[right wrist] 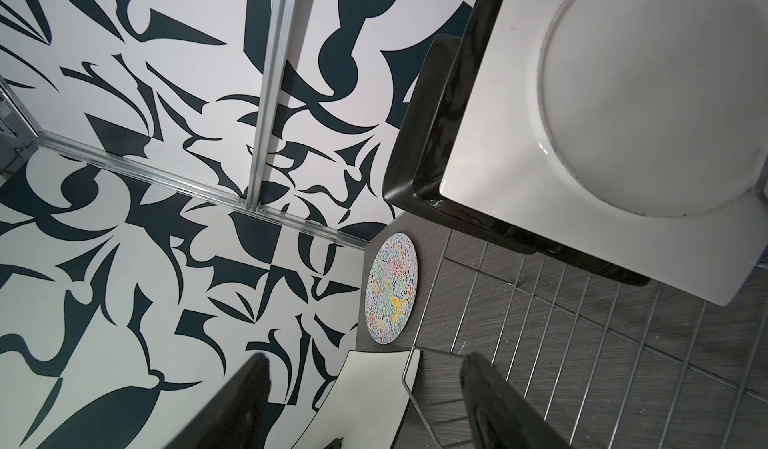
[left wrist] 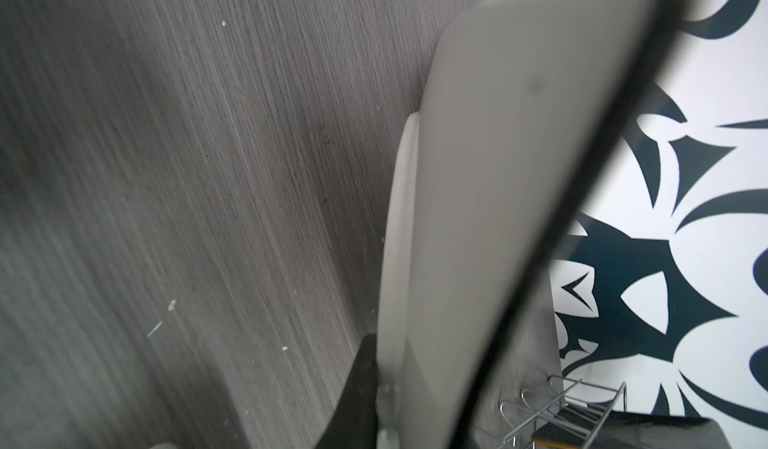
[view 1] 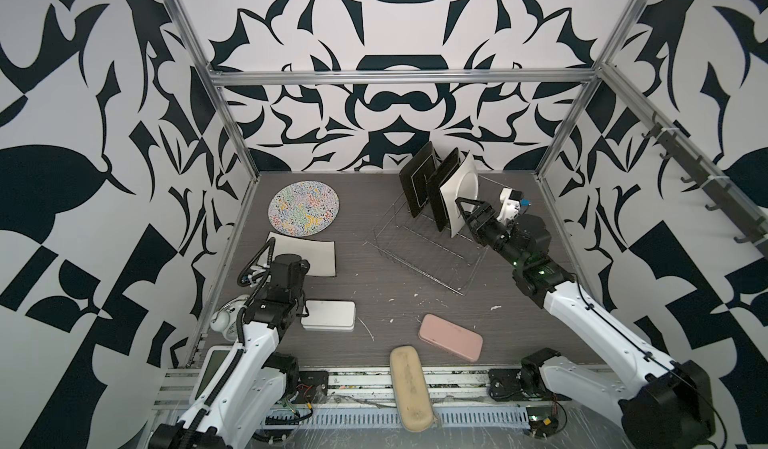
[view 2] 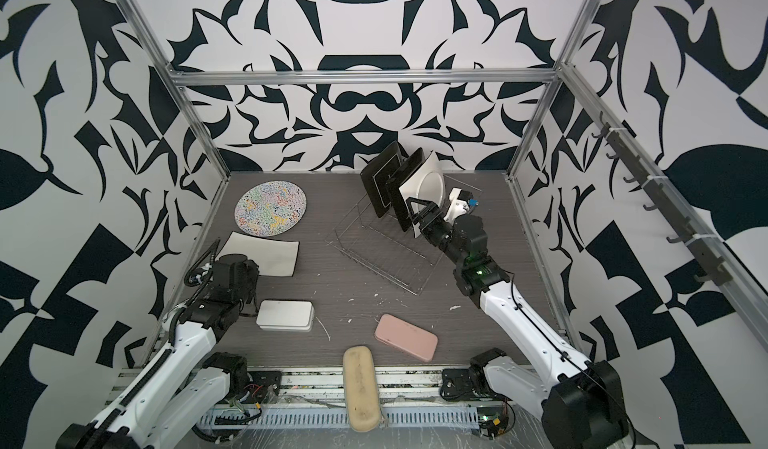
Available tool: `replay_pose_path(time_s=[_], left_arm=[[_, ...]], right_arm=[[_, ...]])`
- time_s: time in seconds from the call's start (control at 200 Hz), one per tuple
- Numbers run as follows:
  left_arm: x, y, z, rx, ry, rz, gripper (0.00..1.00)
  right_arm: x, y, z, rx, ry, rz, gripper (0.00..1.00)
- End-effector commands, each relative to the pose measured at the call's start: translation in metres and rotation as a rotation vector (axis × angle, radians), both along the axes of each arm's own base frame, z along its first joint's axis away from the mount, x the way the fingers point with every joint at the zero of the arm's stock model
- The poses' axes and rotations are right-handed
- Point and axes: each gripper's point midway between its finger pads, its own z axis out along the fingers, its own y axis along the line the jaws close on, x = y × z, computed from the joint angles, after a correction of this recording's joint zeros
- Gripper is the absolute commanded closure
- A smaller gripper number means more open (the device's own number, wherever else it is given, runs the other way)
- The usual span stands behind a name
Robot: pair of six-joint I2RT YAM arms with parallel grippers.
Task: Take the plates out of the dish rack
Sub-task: 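Lower the white plate onto the table beside the speckled plate with the left gripper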
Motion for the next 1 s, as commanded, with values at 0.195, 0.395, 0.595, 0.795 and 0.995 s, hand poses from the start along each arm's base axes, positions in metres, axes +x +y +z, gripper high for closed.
replay_pose_path(time_s=[0.195,0.395,0.595,0.795,0.995], left_arm=[[0.024,0.006,0.022,-0.052,-0.109,0.04,0.99],[0.018,0.012,0.013,-0.041,-0.072,0.07,0.9],[0.013,0.01,-0.003,-0.071,-0.039,0.078,0.72],[0.004,0.011,-0.013,-0.08,-0.022,0.093,0.69],[-0.003,0.011,-0.023,-0.092,0.003,0.099,0.62]], right_arm=[[-0.002,-0.008,0.011,-0.009,-0.047,-0.022,0.24],[-0.001,-0.009,0.006,-0.012,-0.038,-0.026,0.24],[-0.002,-0.009,0.005,-0.01,-0.036,-0.027,0.24],[-0.003,-0.011,0.004,-0.013,-0.032,-0.032,0.24],[-0.002,-0.012,0.003,-0.014,-0.028,-0.034,0.24]])
